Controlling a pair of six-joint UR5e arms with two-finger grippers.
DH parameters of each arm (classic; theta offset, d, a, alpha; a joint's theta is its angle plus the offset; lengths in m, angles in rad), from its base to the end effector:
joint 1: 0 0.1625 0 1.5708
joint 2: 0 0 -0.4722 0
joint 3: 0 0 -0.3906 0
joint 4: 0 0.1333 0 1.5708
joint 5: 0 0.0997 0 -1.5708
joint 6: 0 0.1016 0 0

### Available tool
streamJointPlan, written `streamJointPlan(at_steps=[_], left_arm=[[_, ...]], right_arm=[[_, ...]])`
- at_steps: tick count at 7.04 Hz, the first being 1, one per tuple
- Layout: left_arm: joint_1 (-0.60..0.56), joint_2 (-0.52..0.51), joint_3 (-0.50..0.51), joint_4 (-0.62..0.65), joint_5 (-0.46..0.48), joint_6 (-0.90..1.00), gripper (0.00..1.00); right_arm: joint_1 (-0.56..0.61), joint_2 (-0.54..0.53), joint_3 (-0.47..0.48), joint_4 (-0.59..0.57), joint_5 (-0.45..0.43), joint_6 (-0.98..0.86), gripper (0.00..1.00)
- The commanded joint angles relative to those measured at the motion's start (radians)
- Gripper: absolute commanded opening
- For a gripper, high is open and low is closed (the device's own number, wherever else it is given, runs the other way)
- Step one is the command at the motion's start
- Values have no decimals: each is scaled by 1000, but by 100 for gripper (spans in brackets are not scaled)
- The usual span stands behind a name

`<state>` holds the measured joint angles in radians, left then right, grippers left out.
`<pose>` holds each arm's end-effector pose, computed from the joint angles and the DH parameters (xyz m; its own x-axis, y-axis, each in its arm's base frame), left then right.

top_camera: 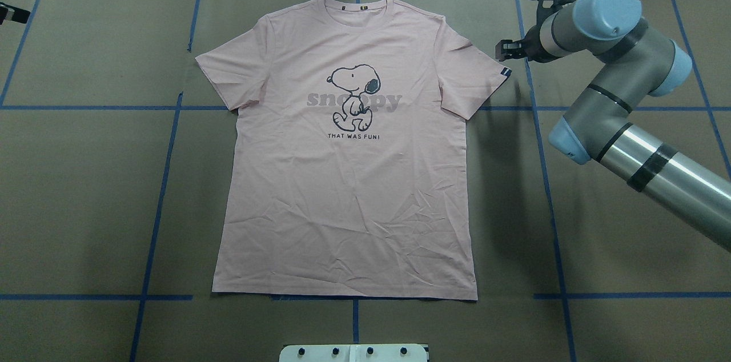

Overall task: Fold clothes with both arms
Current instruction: 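Move the right gripper to the sleeve nearest it and pinch it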

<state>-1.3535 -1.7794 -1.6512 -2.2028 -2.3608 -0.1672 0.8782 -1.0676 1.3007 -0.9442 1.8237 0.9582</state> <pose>0.0674 -0.5888 0.4770 0.5792 0.5959 -0.5563 -0.0345 0.6997 0.7136 -0.3942 -0.6440 0.4746 0.6998 -0.0284 0.7138 -0.2709 0.9140 0.3020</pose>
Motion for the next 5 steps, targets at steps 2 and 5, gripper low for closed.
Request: streamJointPlan(at_steps=[2, 5], left_arm=[[1, 0, 1, 0, 0, 2, 100], [1, 2, 1, 0, 2, 5, 100]], right_arm=[[-25, 23, -55, 8, -30, 10, 62], [-28, 23, -83, 54, -30, 37, 60]])
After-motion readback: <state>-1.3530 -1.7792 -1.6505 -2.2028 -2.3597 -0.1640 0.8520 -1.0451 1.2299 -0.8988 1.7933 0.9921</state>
